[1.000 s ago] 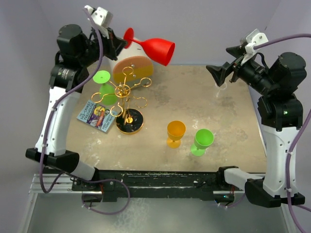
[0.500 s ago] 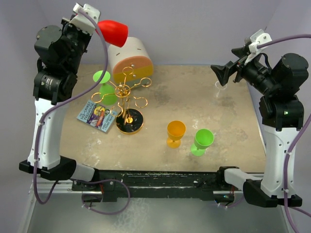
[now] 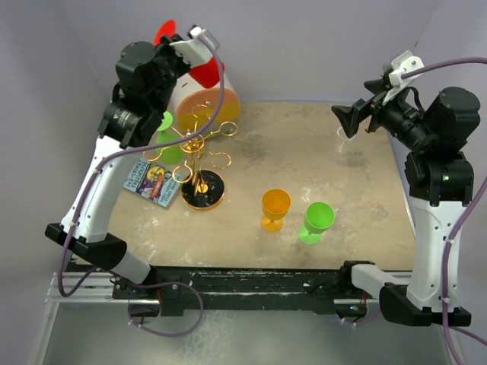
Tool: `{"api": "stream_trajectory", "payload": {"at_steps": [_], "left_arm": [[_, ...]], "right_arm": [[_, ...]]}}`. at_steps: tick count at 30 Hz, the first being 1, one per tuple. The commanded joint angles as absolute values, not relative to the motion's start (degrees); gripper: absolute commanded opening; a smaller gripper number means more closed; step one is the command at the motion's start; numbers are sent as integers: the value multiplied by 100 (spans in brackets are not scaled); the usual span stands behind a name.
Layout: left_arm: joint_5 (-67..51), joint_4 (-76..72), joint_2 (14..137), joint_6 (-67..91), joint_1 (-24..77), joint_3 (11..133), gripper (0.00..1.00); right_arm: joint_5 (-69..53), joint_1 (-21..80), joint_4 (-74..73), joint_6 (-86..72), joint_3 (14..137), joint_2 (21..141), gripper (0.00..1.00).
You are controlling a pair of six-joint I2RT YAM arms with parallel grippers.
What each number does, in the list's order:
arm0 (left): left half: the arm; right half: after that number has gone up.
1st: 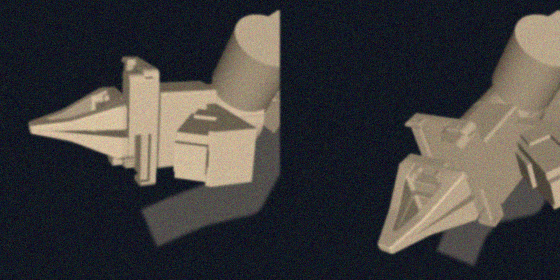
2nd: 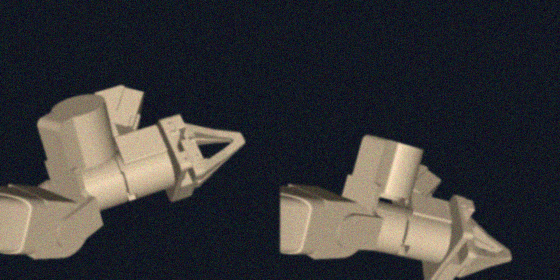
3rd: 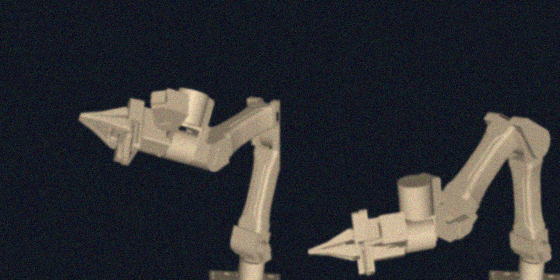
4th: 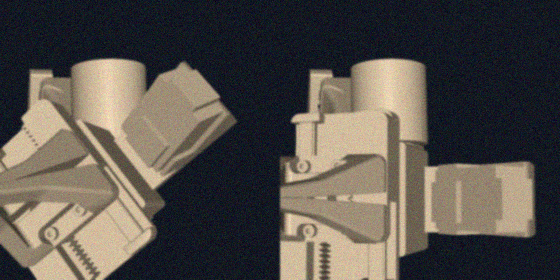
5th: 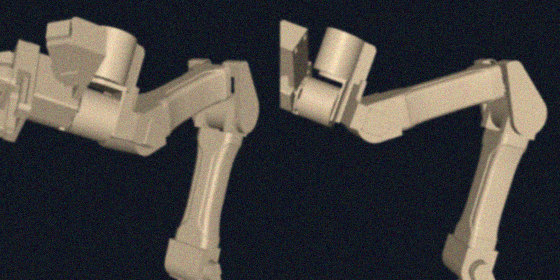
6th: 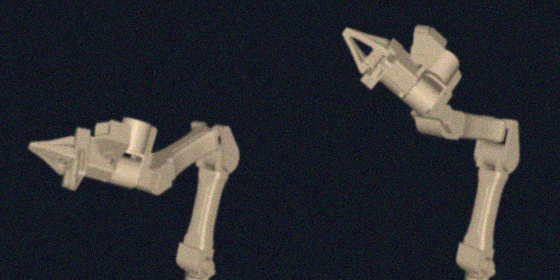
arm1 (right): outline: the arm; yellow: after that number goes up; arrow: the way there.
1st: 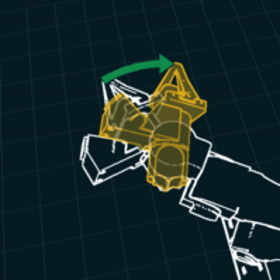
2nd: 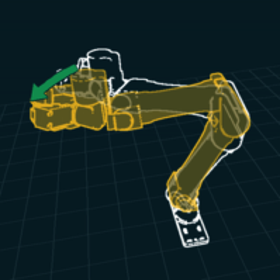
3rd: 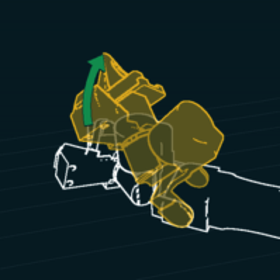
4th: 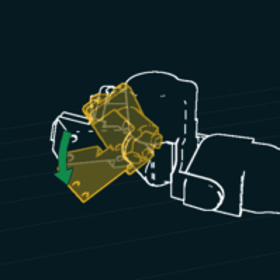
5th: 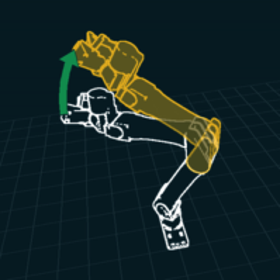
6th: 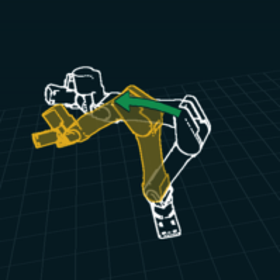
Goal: Place the wine glass upside down on the wine glass rack
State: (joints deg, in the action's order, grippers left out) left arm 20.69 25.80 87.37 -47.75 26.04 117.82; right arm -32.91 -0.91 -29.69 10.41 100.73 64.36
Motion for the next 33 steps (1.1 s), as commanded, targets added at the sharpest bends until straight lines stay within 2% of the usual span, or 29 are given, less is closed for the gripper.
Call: {"api": "stream_trajectory", "payload": {"at_steps": [1, 12, 21, 33], "left_arm": [[2036, 1949, 8809, -5398, 2933, 11600, 0], [1532, 1627, 9038, -6208, 3502, 10764, 0], [1248, 2118, 8773, -6143, 3533, 10223, 0], [1037, 2780, 8507, -6103, 3533, 10097, 0]], "right_arm": [[-3465, -161, -2751, 1007, 10017, 6303, 93], [-3658, -280, -2729, 961, 9911, 6223, 94], [-3775, -299, -2692, 953, 9784, 6205, 95], [-3865, -352, -2616, 906, 9675, 6161, 95]]}}
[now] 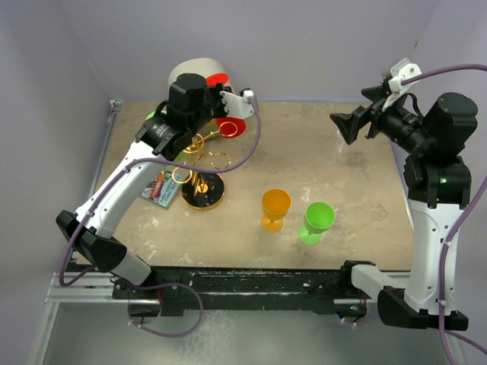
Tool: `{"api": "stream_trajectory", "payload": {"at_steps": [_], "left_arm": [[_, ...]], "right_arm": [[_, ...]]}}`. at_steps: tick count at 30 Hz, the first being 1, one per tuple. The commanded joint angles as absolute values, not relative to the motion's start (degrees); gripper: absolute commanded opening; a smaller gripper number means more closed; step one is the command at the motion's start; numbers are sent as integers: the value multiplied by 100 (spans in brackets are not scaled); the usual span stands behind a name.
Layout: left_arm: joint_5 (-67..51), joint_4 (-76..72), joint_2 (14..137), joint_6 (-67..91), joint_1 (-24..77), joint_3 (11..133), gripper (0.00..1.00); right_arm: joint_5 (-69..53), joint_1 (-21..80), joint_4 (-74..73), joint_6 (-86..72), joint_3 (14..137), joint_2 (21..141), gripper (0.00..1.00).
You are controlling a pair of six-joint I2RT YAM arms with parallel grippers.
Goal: Place the wine glass upside down on the wine glass rack
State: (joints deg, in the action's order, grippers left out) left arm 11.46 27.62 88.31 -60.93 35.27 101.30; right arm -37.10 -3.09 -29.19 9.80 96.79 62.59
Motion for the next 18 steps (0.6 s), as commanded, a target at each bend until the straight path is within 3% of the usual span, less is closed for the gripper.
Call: {"api": "stream_trajectory", "payload": {"at_steps": [1, 18], "left_arm": [[1037, 2818, 8496, -6112, 3533, 10073, 0], [1094, 2710, 8355, -6155, 3533, 9545, 0]], "right_arm": [[-3879, -358, -2619, 906, 9672, 6168, 96], [-3959, -430, -2584, 875, 9598, 6100, 96]]}}
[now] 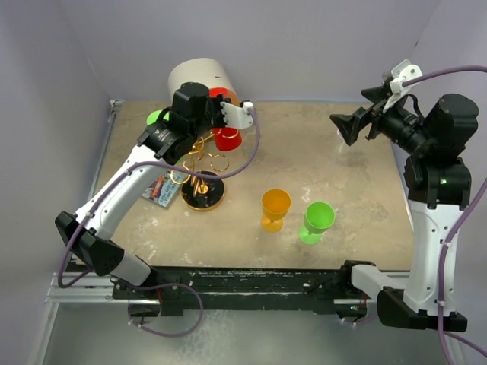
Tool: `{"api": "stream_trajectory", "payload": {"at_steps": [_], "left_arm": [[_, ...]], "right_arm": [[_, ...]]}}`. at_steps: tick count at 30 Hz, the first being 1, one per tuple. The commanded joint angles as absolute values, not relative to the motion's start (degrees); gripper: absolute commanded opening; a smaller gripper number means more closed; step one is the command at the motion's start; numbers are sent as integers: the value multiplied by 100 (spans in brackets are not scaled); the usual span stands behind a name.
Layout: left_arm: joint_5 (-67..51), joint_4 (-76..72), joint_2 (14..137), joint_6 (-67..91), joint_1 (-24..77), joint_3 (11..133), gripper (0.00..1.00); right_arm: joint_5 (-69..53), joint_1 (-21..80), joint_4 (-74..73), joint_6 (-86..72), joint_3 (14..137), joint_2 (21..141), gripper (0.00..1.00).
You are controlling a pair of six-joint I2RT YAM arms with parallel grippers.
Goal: Place the wine glass upside down on the wine glass rack
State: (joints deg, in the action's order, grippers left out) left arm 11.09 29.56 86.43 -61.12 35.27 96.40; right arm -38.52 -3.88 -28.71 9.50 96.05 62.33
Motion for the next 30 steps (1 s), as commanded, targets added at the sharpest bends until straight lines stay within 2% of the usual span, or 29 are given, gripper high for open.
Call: {"api": "stream_trajectory", "payload": {"at_steps": [1, 30], "left_arm": [[1110, 2722, 8327, -6150, 3533, 9503, 0], [1735, 3132, 8022, -6347, 3533, 9069, 0]], "right_arm": [[-3967, -431, -2580, 878, 9588, 6100, 96], [-4203, -624, -2470, 743, 9422, 6018, 97]]}}
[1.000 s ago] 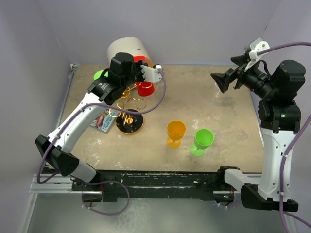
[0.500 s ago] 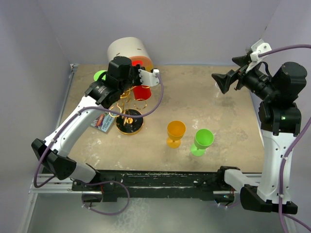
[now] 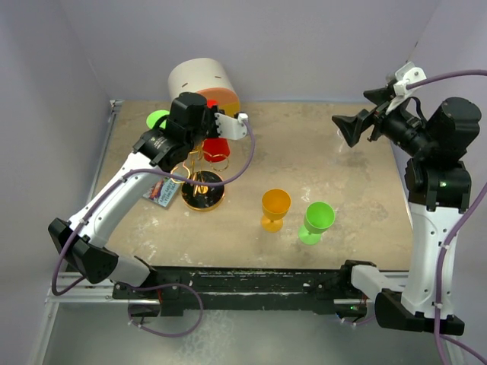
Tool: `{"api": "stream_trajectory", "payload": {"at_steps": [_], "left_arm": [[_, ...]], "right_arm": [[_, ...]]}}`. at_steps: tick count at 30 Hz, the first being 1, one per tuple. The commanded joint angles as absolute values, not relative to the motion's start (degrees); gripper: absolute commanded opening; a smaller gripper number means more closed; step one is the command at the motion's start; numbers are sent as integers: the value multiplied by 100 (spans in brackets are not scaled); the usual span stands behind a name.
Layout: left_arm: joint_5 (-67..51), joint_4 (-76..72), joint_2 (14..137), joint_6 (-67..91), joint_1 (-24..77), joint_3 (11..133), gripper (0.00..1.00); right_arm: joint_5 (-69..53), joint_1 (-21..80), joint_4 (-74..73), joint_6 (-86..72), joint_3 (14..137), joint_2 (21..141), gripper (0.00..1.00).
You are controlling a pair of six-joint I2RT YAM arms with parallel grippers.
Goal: Place the wine glass upside down on the wine glass rack
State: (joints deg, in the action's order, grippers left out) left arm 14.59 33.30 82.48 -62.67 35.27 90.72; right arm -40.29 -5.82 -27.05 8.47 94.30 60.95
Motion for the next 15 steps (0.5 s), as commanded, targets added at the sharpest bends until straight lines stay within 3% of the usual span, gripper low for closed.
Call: {"api": "stream_trajectory", "payload": {"at_steps": [1, 15], "left_arm": [[1766, 3156, 8018, -6338, 3530, 9064, 0], [2030, 3261, 7963, -6202, 3533, 9035, 0]], "right_arm": [[-4201, -624, -2465, 747, 9422, 6020, 97], [-4200, -624, -2452, 756, 9422, 6037, 97]]}}
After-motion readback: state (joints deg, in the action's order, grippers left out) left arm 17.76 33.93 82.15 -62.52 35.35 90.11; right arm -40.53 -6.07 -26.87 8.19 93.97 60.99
